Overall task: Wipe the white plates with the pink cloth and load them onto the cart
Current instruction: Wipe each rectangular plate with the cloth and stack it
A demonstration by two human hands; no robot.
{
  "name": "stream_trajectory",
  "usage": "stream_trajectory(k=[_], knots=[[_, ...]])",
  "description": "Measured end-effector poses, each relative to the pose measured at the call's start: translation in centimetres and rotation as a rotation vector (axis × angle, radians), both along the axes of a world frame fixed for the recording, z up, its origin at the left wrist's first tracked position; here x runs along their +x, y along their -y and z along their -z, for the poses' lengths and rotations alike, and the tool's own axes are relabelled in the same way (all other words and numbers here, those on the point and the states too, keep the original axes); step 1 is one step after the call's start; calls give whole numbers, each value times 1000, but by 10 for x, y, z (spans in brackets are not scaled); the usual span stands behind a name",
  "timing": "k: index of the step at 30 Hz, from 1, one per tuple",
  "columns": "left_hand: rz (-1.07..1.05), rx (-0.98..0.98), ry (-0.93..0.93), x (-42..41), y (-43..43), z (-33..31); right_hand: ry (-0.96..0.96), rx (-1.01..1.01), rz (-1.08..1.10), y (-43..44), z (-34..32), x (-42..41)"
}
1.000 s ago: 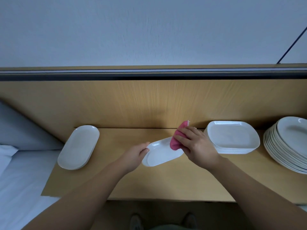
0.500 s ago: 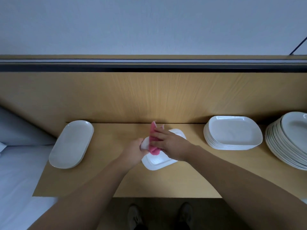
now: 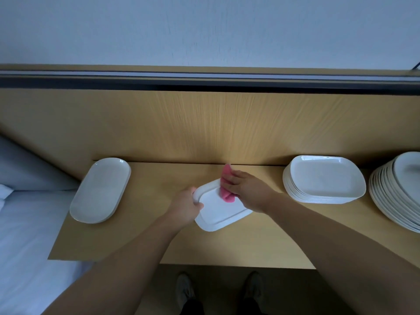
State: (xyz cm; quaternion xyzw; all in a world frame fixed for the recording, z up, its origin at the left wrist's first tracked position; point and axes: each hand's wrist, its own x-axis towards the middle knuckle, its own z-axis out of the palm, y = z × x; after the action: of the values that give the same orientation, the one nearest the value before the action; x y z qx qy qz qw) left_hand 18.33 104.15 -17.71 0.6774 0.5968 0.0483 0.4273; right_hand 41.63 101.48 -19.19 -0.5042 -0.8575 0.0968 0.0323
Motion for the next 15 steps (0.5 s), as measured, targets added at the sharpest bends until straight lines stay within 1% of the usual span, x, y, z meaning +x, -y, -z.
stream_trajectory(k=[8, 12, 15], knots=[[-48, 3, -6, 1, 4, 2, -33, -57, 169, 4, 6, 19], [-80, -19, -21, -1, 7, 5, -88, -163, 297, 14, 6, 19], [-89, -26, -19, -3, 9, 8, -32, -237, 395, 27, 9, 17]])
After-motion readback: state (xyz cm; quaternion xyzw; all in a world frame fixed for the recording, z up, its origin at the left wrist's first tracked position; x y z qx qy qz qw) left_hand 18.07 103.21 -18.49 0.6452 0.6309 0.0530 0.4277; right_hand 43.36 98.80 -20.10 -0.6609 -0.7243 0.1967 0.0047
